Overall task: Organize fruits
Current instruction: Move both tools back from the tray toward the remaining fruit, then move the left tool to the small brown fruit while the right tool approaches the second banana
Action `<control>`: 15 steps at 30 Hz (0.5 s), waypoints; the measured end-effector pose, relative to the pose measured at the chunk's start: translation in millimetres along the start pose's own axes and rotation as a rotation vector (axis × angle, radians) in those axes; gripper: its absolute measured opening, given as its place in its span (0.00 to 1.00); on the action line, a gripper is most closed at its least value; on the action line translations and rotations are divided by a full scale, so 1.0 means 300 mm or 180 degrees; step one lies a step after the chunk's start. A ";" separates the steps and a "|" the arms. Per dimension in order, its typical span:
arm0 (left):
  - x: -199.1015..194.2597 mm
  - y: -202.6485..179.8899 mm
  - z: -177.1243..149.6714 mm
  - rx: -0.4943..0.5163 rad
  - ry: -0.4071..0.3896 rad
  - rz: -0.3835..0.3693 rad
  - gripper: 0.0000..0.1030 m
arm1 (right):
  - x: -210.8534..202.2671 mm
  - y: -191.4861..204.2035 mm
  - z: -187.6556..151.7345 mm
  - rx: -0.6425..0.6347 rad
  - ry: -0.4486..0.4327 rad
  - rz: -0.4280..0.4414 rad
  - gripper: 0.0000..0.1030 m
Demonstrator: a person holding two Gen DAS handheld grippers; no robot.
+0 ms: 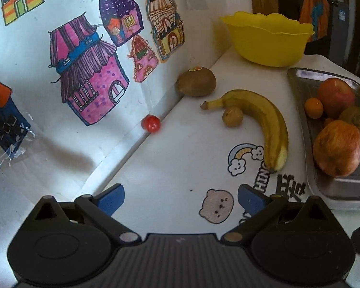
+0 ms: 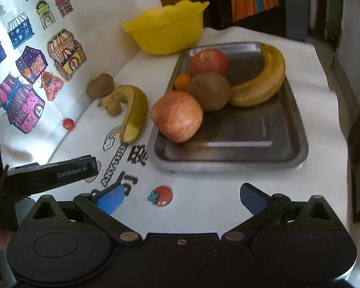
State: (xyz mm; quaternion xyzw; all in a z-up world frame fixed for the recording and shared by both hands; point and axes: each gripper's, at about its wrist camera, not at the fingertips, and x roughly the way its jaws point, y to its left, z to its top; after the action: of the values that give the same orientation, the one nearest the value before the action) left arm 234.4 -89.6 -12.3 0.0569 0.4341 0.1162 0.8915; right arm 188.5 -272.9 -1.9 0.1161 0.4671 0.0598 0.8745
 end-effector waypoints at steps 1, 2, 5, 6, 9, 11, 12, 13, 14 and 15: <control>0.001 -0.003 0.002 -0.0003 0.0006 0.0013 0.99 | 0.000 -0.005 0.012 -0.0026 -0.0013 0.0003 0.99; 0.005 -0.006 0.005 0.0008 0.0001 0.0022 0.99 | 0.000 -0.010 0.023 -0.0044 -0.0024 0.0002 0.99; 0.028 -0.017 0.021 0.0076 -0.0055 0.0074 0.99 | -0.010 -0.019 0.056 -0.0078 -0.0139 0.0042 0.99; 0.038 -0.017 0.028 0.0080 -0.0062 0.0087 0.99 | -0.014 -0.020 0.066 -0.0094 -0.0208 0.0063 0.99; 0.067 -0.014 0.053 0.0079 -0.0100 0.0094 0.99 | -0.017 -0.017 0.099 -0.0180 -0.0373 0.0079 0.99; 0.087 -0.013 0.065 0.0114 -0.0125 0.0077 0.99 | -0.018 -0.011 0.125 -0.0228 -0.0461 0.0081 0.99; 0.098 -0.013 0.072 0.0142 -0.0134 0.0067 0.99 | -0.017 -0.008 0.140 -0.0266 -0.0525 0.0107 0.99; 0.108 -0.011 0.078 0.0166 -0.0143 0.0060 0.99 | -0.015 -0.005 0.154 -0.0307 -0.0570 0.0125 0.99; 0.115 -0.010 0.083 0.0181 -0.0154 0.0050 0.99 | -0.009 0.001 0.171 -0.0366 -0.0622 0.0132 0.99; 0.123 -0.006 0.089 0.0198 -0.0167 0.0031 0.99 | -0.001 0.006 0.187 -0.0408 -0.0662 0.0126 0.99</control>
State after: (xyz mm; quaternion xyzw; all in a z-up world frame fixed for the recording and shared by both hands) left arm 277.6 -82.0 -24.3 0.0898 0.4136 0.1055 0.8998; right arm 234.9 -279.6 28.8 0.0747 0.3667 0.0944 0.9225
